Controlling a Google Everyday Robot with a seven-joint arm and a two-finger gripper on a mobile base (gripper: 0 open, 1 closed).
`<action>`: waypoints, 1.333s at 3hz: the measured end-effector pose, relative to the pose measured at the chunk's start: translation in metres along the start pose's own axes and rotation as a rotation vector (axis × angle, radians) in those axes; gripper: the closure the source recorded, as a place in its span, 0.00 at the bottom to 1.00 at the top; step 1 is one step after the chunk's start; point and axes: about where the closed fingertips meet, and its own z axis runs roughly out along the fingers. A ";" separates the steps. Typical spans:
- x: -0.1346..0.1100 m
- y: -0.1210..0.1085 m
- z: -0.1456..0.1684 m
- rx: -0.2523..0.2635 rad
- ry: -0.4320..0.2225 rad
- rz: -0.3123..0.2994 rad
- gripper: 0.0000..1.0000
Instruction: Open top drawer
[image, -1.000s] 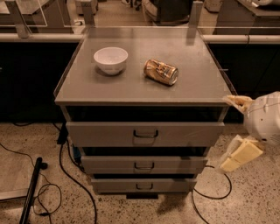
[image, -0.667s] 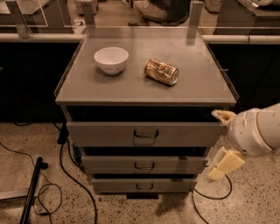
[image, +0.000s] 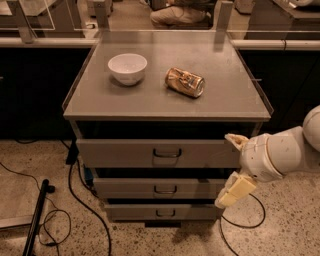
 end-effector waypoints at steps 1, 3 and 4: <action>-0.005 -0.016 0.024 0.001 -0.080 -0.011 0.00; -0.001 -0.033 0.042 0.006 -0.152 0.013 0.00; -0.003 -0.036 0.063 -0.017 -0.171 -0.010 0.00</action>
Offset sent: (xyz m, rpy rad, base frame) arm 0.0661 0.0086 -0.0364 0.2183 -0.0650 -0.0031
